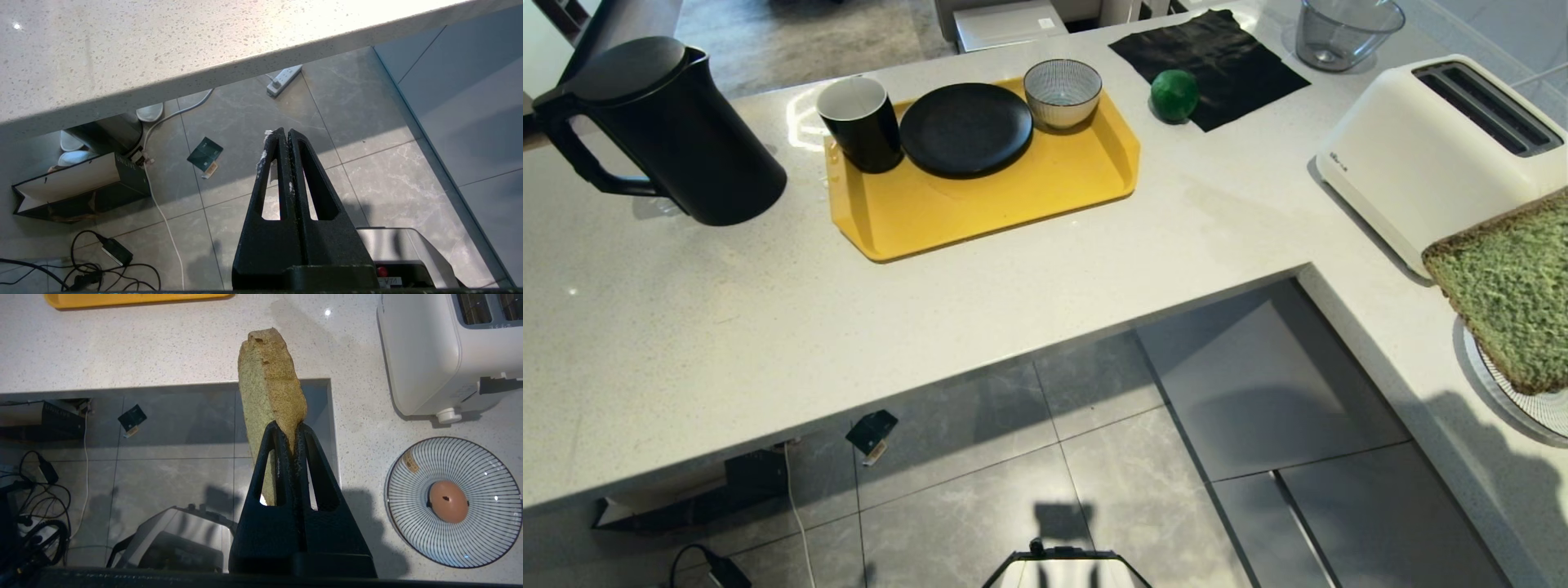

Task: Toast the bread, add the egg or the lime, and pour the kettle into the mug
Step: Put the bread slices in the toaster

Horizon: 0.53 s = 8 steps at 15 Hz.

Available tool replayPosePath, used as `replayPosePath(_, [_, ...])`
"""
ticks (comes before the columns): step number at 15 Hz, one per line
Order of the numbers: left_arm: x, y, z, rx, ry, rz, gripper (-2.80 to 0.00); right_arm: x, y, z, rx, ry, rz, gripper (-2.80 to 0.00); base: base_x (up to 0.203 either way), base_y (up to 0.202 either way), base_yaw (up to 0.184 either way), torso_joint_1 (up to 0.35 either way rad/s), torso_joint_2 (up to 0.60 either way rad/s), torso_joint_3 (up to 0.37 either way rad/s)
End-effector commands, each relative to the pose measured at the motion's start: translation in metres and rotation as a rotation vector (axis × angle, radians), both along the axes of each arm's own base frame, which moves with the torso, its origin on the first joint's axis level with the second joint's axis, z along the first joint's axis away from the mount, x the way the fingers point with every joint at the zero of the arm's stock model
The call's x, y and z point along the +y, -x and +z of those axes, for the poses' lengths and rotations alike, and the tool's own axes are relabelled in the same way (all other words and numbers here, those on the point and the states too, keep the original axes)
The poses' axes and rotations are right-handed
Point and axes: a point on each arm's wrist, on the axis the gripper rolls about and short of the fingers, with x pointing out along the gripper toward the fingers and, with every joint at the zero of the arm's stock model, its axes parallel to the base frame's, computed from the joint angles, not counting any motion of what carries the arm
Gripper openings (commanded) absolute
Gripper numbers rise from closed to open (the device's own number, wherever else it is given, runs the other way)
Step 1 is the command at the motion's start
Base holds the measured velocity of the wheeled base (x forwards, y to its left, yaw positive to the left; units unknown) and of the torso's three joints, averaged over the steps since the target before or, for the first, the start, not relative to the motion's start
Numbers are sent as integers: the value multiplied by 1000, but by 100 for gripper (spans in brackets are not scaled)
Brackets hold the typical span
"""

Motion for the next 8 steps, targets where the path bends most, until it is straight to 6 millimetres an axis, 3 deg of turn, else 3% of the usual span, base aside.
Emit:
replayPosePath(1, [0, -1, -4, 14, 1, 1, -280, 0, 1, 2, 0, 3, 0, -280, 0, 0, 0, 0, 0, 0])
replayPosePath(8, [0, -1, -4, 14, 1, 1, -280, -2, 4, 4, 1, 11, 1, -280, 0, 0, 0, 0, 0, 0])
